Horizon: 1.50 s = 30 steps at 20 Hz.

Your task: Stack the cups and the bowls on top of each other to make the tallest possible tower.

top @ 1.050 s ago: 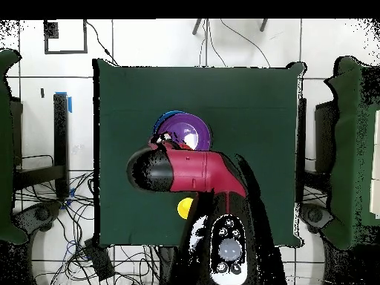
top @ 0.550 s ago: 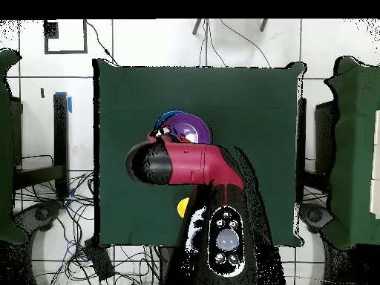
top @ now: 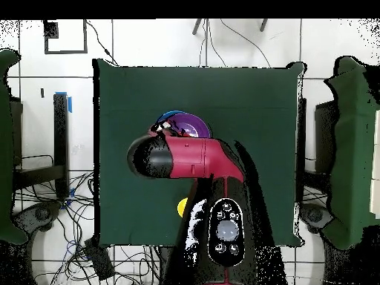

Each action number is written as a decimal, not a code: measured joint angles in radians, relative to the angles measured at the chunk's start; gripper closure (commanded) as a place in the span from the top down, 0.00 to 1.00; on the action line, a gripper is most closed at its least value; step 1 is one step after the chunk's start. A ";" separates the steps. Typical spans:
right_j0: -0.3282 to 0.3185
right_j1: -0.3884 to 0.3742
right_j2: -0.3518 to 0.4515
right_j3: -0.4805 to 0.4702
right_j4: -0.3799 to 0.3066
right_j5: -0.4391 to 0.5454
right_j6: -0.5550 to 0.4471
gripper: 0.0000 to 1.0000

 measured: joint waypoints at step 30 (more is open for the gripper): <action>0.000 0.022 -0.005 -0.023 0.000 0.000 0.000 0.00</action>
